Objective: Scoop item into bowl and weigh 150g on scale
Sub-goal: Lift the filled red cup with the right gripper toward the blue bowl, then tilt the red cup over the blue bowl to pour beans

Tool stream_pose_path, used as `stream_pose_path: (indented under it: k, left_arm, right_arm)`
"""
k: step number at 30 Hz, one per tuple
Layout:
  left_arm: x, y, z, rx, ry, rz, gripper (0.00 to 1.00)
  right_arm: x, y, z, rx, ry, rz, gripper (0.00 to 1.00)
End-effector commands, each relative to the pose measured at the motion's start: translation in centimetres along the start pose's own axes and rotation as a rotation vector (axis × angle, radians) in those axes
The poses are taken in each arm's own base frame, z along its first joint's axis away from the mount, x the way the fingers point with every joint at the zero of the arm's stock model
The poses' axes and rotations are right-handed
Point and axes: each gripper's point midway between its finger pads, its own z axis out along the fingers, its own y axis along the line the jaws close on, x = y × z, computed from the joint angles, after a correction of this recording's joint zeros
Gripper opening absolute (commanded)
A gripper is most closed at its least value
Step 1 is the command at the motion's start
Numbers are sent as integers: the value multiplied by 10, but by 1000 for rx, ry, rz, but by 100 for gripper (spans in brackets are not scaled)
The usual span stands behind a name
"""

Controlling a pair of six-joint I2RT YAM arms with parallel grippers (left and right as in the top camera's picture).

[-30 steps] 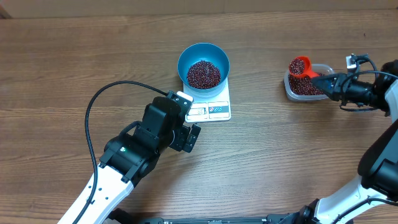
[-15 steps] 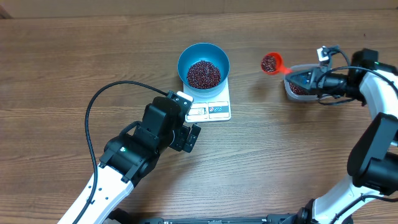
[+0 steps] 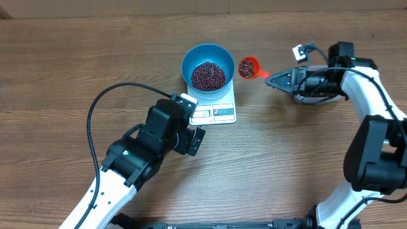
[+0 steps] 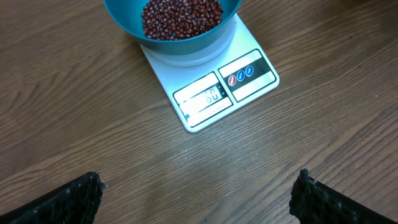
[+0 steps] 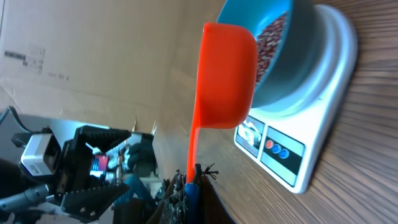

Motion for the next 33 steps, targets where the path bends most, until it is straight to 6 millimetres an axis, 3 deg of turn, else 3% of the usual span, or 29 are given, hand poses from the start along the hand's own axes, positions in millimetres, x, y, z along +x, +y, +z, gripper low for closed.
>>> stream_pose_path:
  k: [1,12,21,33]
  left_arm:
    - [-1,-1,1,9,0,15,100]
    - [-1,-1,1,9,0,15,100]
    - [-1,-1,1,9,0,15,99]
    - [-1,-1,1,10,0,15,99]
  right_arm:
    - [1,10,14,-48,20,-39,4]
    - [4,25,50,-85,79,-178,4]
    - [-5,30,67,-87,81,-202,4]
    - [-26,-4,73,134,46,-304,4]
